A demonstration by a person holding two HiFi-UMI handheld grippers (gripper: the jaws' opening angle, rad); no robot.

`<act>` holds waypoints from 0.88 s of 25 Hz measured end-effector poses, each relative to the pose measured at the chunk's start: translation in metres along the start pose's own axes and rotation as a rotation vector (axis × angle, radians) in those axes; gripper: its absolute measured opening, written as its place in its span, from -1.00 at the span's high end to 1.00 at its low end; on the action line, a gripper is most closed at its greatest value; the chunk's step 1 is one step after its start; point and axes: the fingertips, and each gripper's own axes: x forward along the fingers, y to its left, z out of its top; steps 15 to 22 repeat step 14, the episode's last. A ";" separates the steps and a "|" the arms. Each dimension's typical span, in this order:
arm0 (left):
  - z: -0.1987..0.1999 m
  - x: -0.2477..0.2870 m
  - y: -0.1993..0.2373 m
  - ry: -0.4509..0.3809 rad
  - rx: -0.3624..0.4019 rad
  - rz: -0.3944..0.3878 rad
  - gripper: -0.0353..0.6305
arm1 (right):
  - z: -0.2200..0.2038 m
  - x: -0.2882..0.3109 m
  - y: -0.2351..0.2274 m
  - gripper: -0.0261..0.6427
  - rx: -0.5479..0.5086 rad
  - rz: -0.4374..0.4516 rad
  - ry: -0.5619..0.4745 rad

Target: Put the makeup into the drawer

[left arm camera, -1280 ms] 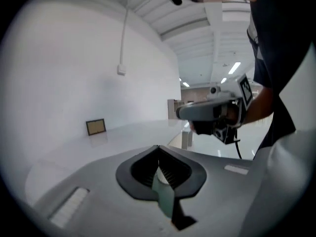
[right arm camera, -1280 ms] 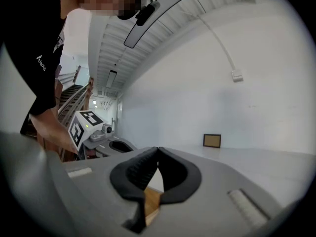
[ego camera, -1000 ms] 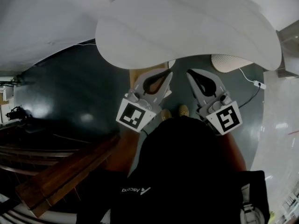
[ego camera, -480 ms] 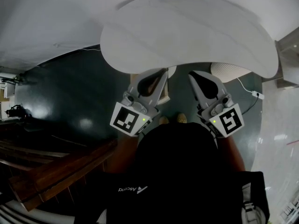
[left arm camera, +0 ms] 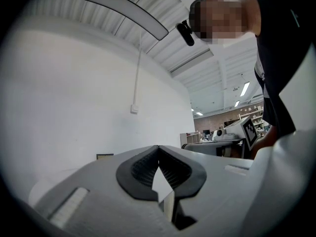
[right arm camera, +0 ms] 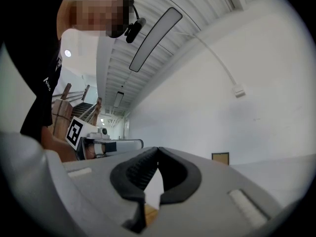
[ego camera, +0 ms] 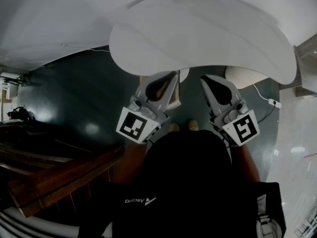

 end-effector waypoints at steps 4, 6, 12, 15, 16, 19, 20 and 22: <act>0.000 -0.004 0.000 0.005 0.003 0.012 0.86 | -0.002 -0.001 0.001 0.91 0.007 0.007 -0.001; 0.000 -0.006 0.001 0.007 0.005 0.018 0.86 | -0.002 0.000 0.002 0.91 0.007 0.013 -0.001; 0.001 -0.009 0.008 -0.002 0.000 0.035 0.86 | -0.003 0.003 0.003 0.91 0.001 0.022 0.004; 0.001 -0.009 0.009 -0.004 -0.001 0.040 0.86 | -0.004 0.004 0.003 0.91 0.001 0.023 0.003; 0.001 -0.009 0.009 -0.004 -0.001 0.040 0.86 | -0.004 0.004 0.003 0.91 0.001 0.023 0.003; 0.001 -0.009 0.009 -0.004 -0.001 0.040 0.86 | -0.004 0.004 0.003 0.91 0.001 0.023 0.003; 0.001 -0.009 0.009 -0.004 -0.001 0.040 0.86 | -0.004 0.004 0.003 0.91 0.001 0.023 0.003; 0.001 -0.009 0.009 -0.004 -0.001 0.040 0.86 | -0.004 0.004 0.003 0.91 0.001 0.023 0.003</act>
